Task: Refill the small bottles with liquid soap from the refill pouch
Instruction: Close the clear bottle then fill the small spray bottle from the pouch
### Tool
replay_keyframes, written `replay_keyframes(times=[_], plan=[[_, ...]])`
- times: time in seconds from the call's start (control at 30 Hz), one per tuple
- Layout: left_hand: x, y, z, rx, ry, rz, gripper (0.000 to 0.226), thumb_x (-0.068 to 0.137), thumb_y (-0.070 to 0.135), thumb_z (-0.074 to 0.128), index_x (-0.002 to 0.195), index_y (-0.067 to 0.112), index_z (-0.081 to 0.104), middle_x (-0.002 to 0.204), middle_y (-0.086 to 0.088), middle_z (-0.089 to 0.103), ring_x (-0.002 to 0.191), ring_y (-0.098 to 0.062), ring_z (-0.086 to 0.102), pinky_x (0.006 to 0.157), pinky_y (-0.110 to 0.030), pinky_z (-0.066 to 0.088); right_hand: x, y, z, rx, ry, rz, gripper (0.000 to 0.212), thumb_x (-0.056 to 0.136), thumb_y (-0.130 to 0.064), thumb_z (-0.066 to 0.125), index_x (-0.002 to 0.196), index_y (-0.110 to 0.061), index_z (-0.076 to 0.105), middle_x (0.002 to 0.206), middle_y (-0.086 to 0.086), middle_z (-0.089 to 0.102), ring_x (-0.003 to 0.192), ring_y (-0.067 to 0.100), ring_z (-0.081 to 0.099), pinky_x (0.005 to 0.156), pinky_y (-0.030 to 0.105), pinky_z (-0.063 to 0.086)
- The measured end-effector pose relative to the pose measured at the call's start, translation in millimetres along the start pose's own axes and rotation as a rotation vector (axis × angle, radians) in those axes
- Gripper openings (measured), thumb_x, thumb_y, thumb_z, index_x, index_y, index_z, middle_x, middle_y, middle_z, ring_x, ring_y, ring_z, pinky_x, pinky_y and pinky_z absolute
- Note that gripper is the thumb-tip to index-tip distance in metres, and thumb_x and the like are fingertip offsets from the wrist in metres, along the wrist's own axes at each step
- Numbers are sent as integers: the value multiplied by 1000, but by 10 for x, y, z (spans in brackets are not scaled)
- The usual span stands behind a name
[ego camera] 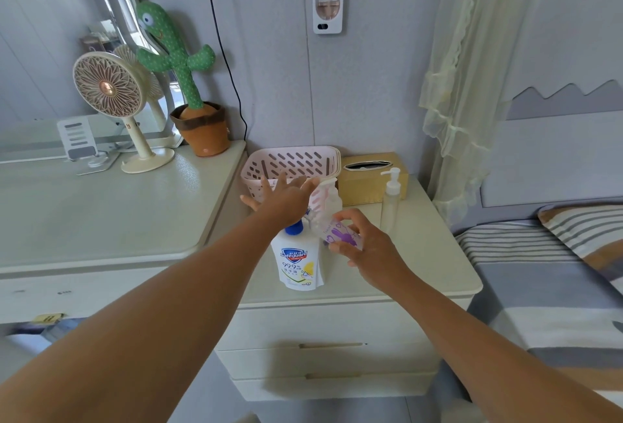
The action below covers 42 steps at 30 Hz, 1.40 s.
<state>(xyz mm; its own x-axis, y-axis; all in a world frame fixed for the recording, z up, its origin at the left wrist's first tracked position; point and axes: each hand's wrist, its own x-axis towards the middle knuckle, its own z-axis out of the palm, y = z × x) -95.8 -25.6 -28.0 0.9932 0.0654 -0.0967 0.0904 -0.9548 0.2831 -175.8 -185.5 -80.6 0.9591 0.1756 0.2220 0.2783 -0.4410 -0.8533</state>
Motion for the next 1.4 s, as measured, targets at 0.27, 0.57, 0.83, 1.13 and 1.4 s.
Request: replay_keyframes(times=[0.27,0.57,0.83,1.13,1.4], plan=[[-57,-38,57,-7,-13,1,47,101,49,14,148,44,18,161,0,-1,146,-35,-10,104,-74,-7,17,47,60,-8,-12,14,41,90,-25,63,126,-25,44,108,-7,53,92,10,54,68,12,48],[23,-45,-11,-47,6,3,58,95,63,9,148,43,21,161,3,-1,146,-31,-12,104,-70,-13,34,9,20,-10,-1,-9,39,90,-25,63,125,-26,45,108,-7,54,92,10,55,70,17,52],[-38,-57,57,-6,-10,-4,48,101,51,13,148,44,16,161,2,-2,146,-34,-11,105,-73,-8,33,78,92,-14,-6,9,41,90,-26,63,126,-27,44,109,-7,53,94,11,54,68,13,49],[41,-80,12,-76,8,2,55,96,62,10,147,44,22,161,3,2,146,-32,-11,104,-72,-10,42,24,62,-2,6,-10,39,89,-25,63,124,-27,45,108,-6,54,95,12,56,76,28,57],[-19,-89,52,22,9,14,46,102,46,16,148,45,16,161,2,-4,145,-36,-15,104,-75,-7,16,62,111,-1,7,6,40,89,-25,64,125,-26,46,106,-7,54,92,11,55,73,23,54]])
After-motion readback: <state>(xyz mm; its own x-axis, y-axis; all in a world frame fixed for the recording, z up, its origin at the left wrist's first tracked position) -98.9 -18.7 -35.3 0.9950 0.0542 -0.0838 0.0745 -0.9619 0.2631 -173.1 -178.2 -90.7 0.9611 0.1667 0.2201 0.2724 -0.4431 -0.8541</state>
